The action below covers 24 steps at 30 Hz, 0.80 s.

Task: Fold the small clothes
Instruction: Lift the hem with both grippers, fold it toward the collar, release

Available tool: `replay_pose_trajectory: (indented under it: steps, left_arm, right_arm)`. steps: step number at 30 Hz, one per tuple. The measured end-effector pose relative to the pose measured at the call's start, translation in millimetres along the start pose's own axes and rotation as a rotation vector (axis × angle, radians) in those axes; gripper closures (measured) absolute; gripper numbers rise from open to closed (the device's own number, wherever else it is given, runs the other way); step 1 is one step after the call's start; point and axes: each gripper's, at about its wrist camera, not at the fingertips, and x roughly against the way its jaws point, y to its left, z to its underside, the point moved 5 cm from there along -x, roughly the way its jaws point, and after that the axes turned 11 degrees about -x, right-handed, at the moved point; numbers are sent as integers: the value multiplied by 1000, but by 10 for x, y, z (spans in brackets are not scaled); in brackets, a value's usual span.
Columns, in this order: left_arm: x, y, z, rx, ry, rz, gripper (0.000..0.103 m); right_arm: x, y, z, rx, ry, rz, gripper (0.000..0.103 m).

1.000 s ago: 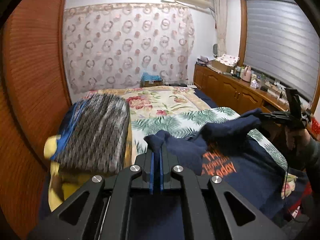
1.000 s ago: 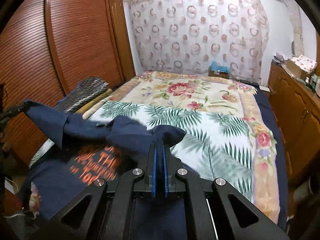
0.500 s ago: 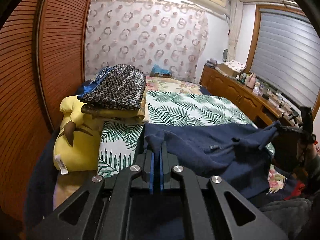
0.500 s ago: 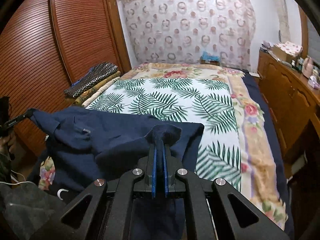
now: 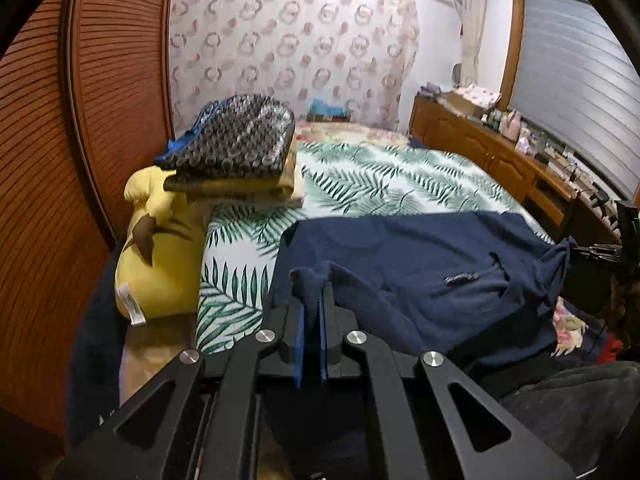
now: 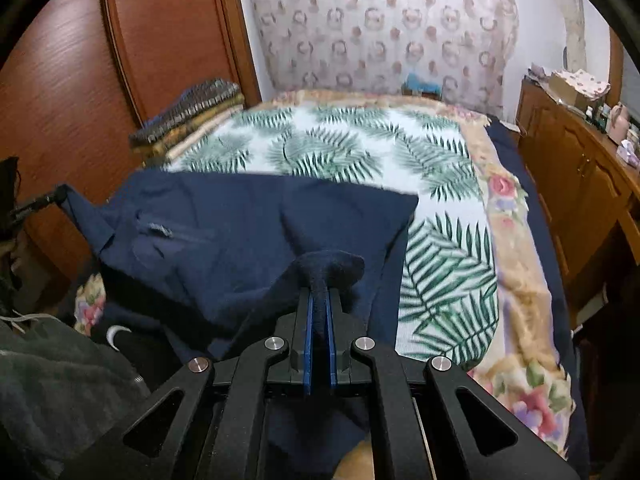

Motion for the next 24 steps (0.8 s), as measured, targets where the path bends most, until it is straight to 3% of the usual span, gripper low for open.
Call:
replay_pose_trajectory:
  steps: [8, 12, 14, 17, 18, 20, 21, 23, 24]
  left_arm:
    - [21, -60, -37, -28, 6, -11, 97]
    - [161, -117, -206, -55, -36, -5, 97]
    - [220, -156, -310, -78, -53, -13, 83]
    - [288, -180, -432, -91, -76, -9, 71]
    - [302, -178, -457, -92, -83, -8, 68]
    - [302, -166, -473, -87, -93, -7, 48]
    - [270, -146, -468, -81, -90, -4, 46]
    - [162, -118, -441, -68, -73, 7, 32]
    - [74, -101, -421, -61, -64, 16, 31]
  right_arm:
    - [-106, 26, 3, -3, 33, 18, 98]
    - [-50, 25, -67, -4, 22, 20, 96]
    - [-50, 18, -105, 10, 11, 26, 96]
    - [18, 40, -173, 27, -11, 40, 94]
    - [31, 33, -187, 28, -16, 43, 90]
    - [48, 4, -206, 25, -27, 46, 78]
    - [55, -14, -218, 20, -34, 46, 71]
    - [43, -67, -247, 13, -47, 51, 65]
    - [23, -91, -273, 9, -54, 60, 63]
